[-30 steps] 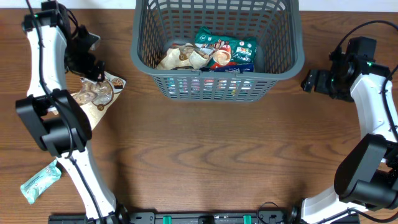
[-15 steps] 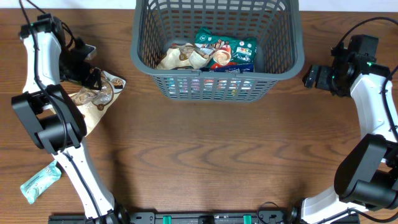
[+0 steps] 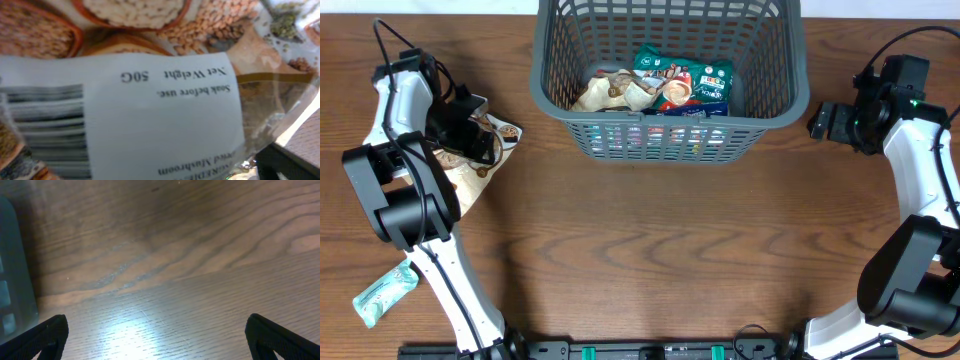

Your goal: Pack container

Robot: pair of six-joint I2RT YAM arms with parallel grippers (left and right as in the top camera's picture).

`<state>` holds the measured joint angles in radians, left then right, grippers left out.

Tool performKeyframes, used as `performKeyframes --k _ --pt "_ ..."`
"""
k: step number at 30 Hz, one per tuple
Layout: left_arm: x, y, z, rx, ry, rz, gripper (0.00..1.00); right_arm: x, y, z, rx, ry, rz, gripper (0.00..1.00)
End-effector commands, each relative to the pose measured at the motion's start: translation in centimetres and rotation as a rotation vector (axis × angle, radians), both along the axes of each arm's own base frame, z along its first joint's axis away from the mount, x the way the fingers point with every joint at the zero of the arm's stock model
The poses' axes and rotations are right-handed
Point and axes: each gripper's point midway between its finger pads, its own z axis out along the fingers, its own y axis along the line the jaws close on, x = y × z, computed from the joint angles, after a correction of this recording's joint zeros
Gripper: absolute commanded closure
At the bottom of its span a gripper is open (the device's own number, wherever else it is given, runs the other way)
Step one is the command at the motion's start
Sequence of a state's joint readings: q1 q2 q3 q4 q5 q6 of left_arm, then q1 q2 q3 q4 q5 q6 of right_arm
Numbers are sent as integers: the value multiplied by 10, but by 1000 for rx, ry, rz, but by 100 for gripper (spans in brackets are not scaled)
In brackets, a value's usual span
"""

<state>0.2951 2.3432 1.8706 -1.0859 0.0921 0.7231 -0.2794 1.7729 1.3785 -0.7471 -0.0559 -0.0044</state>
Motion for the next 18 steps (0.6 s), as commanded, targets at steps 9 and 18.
performKeyframes --k 9,18 --pt "-7 -22 9 -36 15 84 88 -3 3 2 4 3 0 0" --pt "3 -38 136 15 -255 131 94 -13 6 -2 -4 48 47 1"
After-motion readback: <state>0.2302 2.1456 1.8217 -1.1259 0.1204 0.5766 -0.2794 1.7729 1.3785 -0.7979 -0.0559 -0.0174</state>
